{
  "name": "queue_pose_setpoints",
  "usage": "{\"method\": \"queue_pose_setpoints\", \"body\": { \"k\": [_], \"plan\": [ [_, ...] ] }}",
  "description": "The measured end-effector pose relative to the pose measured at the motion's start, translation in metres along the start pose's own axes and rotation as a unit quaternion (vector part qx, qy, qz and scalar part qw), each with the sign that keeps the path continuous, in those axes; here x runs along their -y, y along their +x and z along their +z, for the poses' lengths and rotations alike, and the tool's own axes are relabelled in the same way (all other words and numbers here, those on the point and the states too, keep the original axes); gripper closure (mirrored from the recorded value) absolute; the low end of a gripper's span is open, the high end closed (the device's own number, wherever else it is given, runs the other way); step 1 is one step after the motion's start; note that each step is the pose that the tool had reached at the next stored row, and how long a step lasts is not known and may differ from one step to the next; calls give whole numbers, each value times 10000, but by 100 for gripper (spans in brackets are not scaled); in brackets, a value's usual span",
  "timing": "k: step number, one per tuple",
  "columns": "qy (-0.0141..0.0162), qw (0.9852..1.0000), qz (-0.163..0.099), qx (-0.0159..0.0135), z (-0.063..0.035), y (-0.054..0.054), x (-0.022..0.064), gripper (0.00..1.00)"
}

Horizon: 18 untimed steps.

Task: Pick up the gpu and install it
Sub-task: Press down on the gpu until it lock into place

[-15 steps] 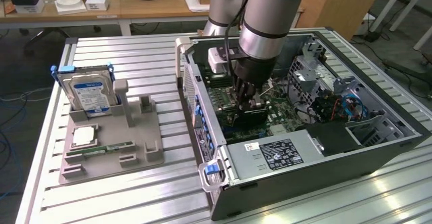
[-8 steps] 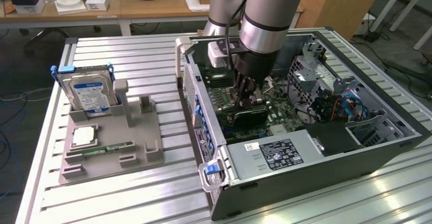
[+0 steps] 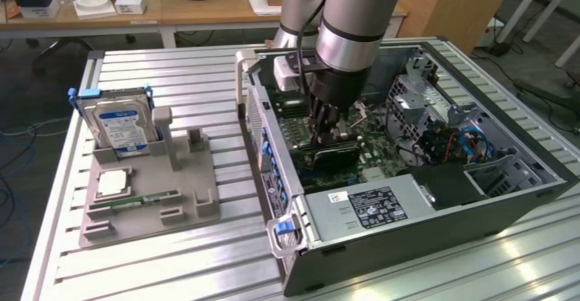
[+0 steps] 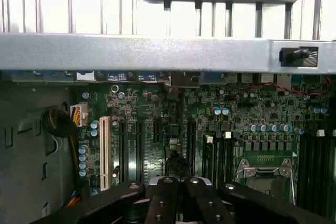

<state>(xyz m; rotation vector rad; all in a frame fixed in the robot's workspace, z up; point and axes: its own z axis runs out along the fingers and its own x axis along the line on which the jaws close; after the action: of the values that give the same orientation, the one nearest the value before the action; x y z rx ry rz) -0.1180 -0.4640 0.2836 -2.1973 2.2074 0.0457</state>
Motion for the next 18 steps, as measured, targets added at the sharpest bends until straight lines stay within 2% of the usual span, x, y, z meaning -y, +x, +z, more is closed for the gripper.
{"method": "queue_pose_setpoints", "body": {
  "k": [6, 18],
  "plan": [
    [-7, 9998, -181, 0, 1, -25, -36, 90],
    [-7, 9998, -182, -7, 4, -85, -213, 90]
  ]
}}
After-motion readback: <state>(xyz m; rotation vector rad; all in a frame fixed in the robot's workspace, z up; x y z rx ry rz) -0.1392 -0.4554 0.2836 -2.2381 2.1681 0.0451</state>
